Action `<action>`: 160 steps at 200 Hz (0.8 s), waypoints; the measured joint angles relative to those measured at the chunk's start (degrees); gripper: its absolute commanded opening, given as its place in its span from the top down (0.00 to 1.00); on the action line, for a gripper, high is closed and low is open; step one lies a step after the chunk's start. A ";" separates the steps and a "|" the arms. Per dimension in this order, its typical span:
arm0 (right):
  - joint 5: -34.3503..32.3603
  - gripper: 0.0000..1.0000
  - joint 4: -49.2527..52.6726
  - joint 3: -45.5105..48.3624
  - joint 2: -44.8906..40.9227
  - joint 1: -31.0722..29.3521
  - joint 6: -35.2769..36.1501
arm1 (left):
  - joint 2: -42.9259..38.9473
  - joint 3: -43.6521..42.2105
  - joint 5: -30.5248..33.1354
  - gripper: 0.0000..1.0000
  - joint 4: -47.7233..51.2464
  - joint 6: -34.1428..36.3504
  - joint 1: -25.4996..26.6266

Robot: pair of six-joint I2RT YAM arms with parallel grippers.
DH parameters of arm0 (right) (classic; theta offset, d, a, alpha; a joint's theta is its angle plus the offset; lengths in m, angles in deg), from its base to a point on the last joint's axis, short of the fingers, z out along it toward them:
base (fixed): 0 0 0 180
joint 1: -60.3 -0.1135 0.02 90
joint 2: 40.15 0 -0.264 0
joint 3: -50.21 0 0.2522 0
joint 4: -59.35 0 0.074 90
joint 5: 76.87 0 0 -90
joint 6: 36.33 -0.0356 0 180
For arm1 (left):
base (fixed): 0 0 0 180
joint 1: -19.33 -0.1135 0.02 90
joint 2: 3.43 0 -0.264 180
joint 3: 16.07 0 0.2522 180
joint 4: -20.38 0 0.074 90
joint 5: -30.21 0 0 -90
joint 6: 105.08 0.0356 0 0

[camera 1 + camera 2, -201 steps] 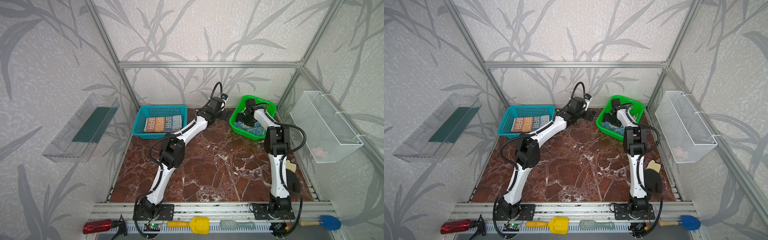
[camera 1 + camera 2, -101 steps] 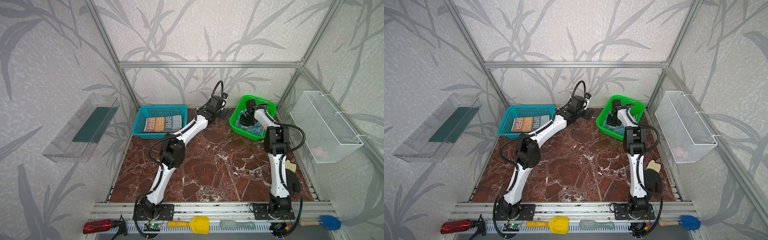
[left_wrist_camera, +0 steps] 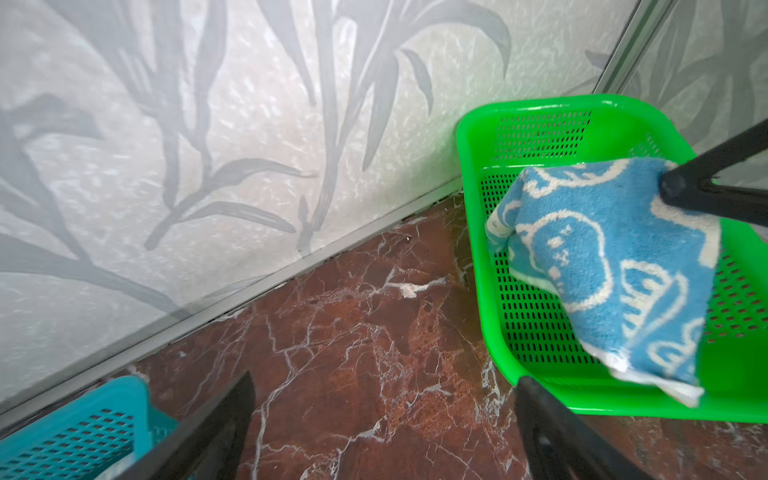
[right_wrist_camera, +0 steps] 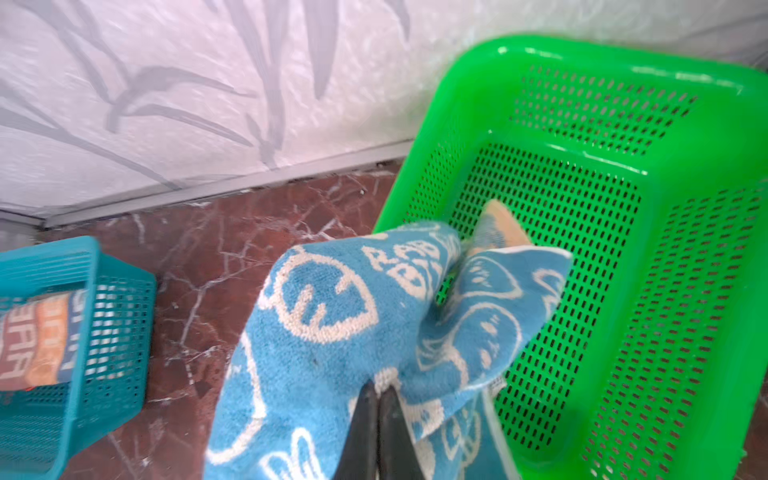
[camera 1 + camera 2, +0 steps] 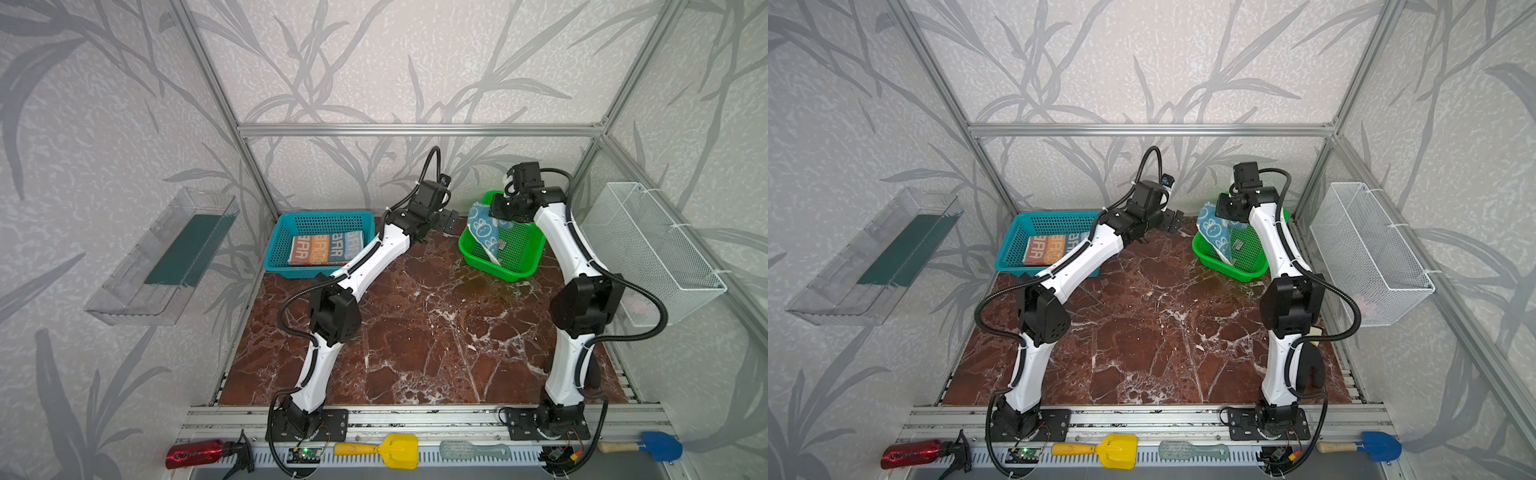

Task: Fold and stack the towels
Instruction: 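Lift the blue towel out with the right gripper and drop it on the table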

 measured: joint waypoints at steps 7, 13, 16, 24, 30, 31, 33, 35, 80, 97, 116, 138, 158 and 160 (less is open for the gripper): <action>0.48 1.00 0.11 -0.35 -0.55 -0.39 0.11 | -1.66 -0.52 0.15 0.01 0.50 -0.50 -0.11; 0.74 1.00 0.42 -0.79 -0.66 -0.90 0.24 | -2.91 -0.98 0.20 0.01 0.94 -0.96 -0.31; 0.81 1.00 0.63 -1.09 -0.66 -1.14 0.28 | -3.54 -1.33 0.20 0.01 1.05 -1.14 -0.35; 0.85 1.00 1.86 -2.25 -0.44 -1.77 0.48 | -5.40 -2.62 0.26 0.01 1.38 -1.99 -0.66; 0.85 1.00 3.04 -3.32 -0.17 -2.40 0.63 | -7.15 -4.13 0.48 0.01 1.75 -2.84 -0.96; 0.87 1.00 3.34 -3.61 -0.11 -2.60 0.66 | -7.32 -4.26 0.52 0.01 1.81 -2.93 -1.01; 0.85 1.00 3.69 -3.96 -0.02 -2.86 0.72 | -7.98 -4.83 0.63 0.01 2.03 -3.41 -1.14; 0.85 1.00 4.22 -4.55 0.09 -3.19 0.74 | -8.57 -5.44 0.70 0.01 2.10 -3.74 -1.25; 1.73 1.00 10.25 -14.97 -0.59 -16.65 2.64 | -24.63 -26.29 1.44 0.01 2.54 -13.35 -6.03; 2.95 1.00 9.88 -14.08 -2.71 -21.94 2.67 | -31.06 -34.58 1.42 0.01 2.71 -16.59 -8.63; 4.13 1.00 8.70 -10.75 -5.42 -24.30 2.43 | -37.31 -41.13 1.42 0.01 2.95 -19.76 -11.78; 4.48 0.94 7.21 -6.14 -6.21 -23.34 2.12 | -42.69 -45.40 1.46 0.01 3.37 -22.08 -13.86; 5.20 0.91 3.87 2.27 -5.68 -22.43 1.62 | -45.03 -47.21 1.38 0.01 3.41 -23.04 -14.08; 5.25 0.90 3.54 3.28 -5.42 -22.34 1.49 | -45.11 -47.32 1.36 0.01 3.41 -23.08 -14.08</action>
